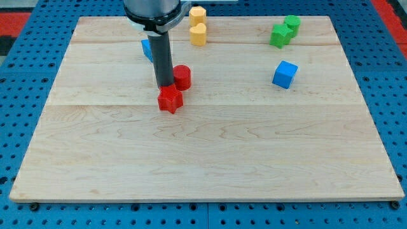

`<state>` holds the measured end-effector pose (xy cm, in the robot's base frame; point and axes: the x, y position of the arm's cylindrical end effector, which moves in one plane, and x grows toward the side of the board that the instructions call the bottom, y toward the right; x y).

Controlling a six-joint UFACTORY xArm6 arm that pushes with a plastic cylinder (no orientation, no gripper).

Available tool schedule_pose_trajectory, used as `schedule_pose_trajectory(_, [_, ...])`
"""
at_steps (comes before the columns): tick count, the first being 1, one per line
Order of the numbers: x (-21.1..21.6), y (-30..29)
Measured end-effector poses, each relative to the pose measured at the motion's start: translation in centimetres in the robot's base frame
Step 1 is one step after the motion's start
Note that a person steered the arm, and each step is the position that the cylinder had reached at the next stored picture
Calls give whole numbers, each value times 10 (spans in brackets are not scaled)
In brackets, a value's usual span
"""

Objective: Place the red blocks at the center of the board

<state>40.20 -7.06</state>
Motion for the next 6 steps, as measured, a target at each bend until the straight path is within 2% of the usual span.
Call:
schedule_pose_trajectory(5, [0,6])
schedule_pose_trajectory(6, [0,24])
